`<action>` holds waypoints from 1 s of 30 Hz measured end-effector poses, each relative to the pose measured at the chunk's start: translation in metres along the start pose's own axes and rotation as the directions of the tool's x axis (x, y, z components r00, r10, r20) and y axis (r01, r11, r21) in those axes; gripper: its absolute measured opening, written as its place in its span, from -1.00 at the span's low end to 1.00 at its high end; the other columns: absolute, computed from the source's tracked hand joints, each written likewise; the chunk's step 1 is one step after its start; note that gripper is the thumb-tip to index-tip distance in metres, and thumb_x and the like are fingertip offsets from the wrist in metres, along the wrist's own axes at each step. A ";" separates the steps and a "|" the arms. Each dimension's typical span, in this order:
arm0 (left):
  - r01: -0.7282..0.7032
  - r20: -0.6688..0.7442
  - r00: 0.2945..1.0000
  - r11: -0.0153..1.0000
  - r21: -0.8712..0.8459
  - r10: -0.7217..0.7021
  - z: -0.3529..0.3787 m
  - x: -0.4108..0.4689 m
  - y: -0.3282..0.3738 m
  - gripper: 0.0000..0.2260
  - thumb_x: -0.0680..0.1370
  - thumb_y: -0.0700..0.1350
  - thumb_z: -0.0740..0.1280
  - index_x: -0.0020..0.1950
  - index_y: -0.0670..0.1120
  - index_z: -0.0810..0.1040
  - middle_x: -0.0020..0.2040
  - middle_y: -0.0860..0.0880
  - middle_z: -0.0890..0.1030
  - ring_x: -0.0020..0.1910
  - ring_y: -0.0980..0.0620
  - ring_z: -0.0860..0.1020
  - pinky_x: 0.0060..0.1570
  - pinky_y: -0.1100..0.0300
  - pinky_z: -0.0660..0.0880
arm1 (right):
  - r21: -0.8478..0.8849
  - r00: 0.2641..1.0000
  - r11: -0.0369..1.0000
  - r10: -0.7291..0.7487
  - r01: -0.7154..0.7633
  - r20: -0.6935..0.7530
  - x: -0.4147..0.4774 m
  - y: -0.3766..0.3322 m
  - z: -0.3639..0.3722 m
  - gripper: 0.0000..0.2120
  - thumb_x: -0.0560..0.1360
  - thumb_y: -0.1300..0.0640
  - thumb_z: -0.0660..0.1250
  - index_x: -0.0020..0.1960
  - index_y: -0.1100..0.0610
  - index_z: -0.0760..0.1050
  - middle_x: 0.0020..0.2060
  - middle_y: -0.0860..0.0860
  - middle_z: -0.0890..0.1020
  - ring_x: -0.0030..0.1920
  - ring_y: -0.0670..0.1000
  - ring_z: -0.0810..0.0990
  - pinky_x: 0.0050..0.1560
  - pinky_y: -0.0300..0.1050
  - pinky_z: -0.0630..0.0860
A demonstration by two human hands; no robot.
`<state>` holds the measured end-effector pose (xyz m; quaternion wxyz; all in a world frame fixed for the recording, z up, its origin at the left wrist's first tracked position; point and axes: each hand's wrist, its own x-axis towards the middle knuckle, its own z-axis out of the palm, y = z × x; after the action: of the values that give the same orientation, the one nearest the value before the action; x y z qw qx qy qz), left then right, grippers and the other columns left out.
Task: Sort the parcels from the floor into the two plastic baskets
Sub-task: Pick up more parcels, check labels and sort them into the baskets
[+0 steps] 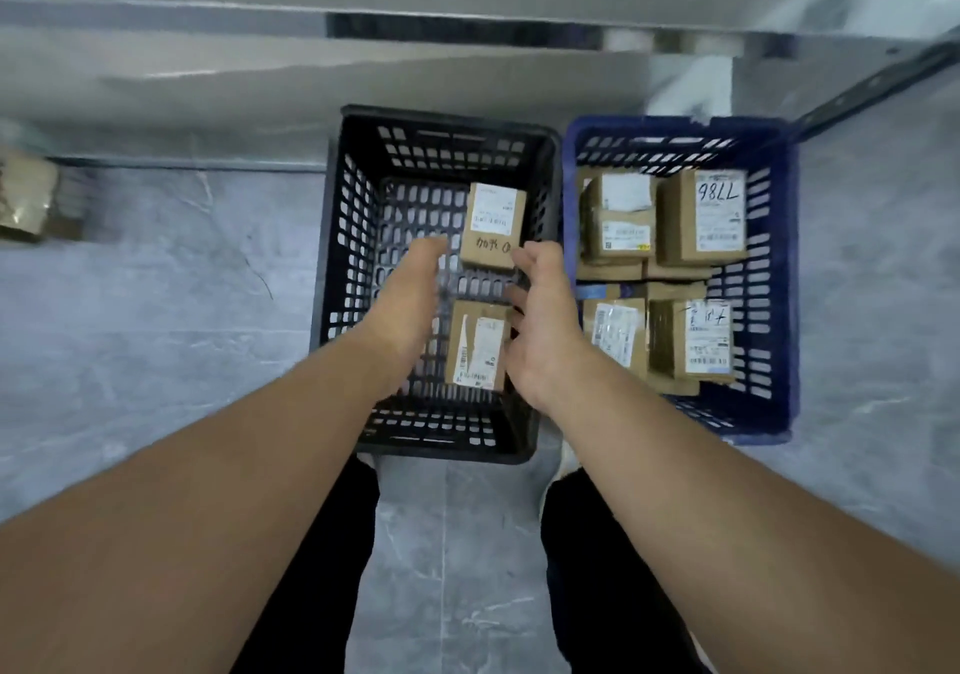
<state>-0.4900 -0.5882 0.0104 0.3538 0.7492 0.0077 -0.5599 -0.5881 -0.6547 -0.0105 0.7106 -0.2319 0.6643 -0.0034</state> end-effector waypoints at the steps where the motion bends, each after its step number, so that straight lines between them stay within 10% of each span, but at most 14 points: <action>1: -0.022 0.005 1.000 1.000 0.001 0.022 -0.003 -0.016 0.014 -0.72 0.71 0.12 0.08 -0.09 0.10 0.49 -0.41 0.23 0.56 -0.39 0.27 0.52 -0.21 0.22 0.41 | 0.013 0.999 0.999 -0.033 0.033 -0.015 -0.017 -0.008 0.003 -0.49 0.41 -0.32 0.29 0.26 -0.10 0.60 0.34 0.10 0.63 0.35 0.16 0.59 0.46 0.28 0.47; 4: -0.082 -0.005 0.997 0.997 -0.002 0.082 -0.010 -0.074 0.056 -0.70 0.72 0.08 0.06 -0.12 0.08 0.47 -0.54 0.24 0.56 -0.56 0.32 0.53 -0.52 0.40 0.44 | 0.027 0.993 0.993 -0.116 0.117 -0.015 -0.074 -0.034 0.005 -0.28 0.33 -0.34 0.25 0.42 -0.08 0.54 0.47 0.12 0.56 0.47 0.21 0.50 0.55 0.38 0.36; 6: -0.119 -0.016 0.993 0.991 -0.058 0.119 -0.017 -0.113 0.082 -0.69 0.72 0.06 0.07 -0.15 0.08 0.45 -0.56 0.27 0.54 -0.55 0.31 0.55 -0.56 0.42 0.42 | 0.023 0.987 0.987 -0.157 0.157 0.014 -0.117 -0.054 0.007 -0.51 0.49 -0.31 0.24 0.27 -0.05 0.58 0.28 0.09 0.65 0.27 0.14 0.60 0.47 0.31 0.47; 9: -0.213 -0.044 0.977 0.972 -0.096 0.210 -0.032 -0.156 0.114 -0.74 0.72 0.08 0.07 -0.02 0.09 0.51 -0.36 0.24 0.64 -0.37 0.31 0.59 -0.29 0.28 0.45 | 0.019 0.979 0.979 -0.204 0.203 0.029 -0.180 -0.085 0.013 -0.73 0.70 -0.18 0.18 0.09 -0.04 0.57 0.01 0.03 0.68 -0.01 0.02 0.61 0.24 0.13 0.55; 14: -0.268 -0.051 0.964 0.947 -0.178 0.263 -0.054 -0.230 0.152 -0.53 0.68 0.17 0.09 0.56 0.04 0.35 0.50 0.03 0.42 0.49 -0.05 0.35 0.46 -0.08 0.30 | 0.084 0.961 0.958 -0.275 0.272 0.017 -0.278 -0.105 0.030 -0.43 0.65 -0.27 0.19 0.62 -0.12 0.40 0.65 0.07 0.34 0.60 0.19 0.30 0.52 0.37 0.21; 30: -0.638 -0.145 0.770 0.746 -0.188 0.622 -0.140 -0.439 0.288 -0.56 0.68 0.17 0.11 0.54 0.12 0.39 0.50 0.05 0.41 0.51 -0.05 0.32 0.48 -0.17 0.28 | 0.136 0.748 0.751 -0.658 0.646 0.080 -0.513 -0.188 0.067 -0.48 0.65 -0.29 0.13 0.54 -0.18 0.46 0.50 0.00 0.41 0.53 0.21 0.36 0.53 0.36 0.24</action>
<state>-0.4199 -0.5594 0.5484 0.6044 0.6823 -0.1687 -0.3751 -0.5280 -0.6404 0.5364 0.7148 -0.4133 0.4953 -0.2702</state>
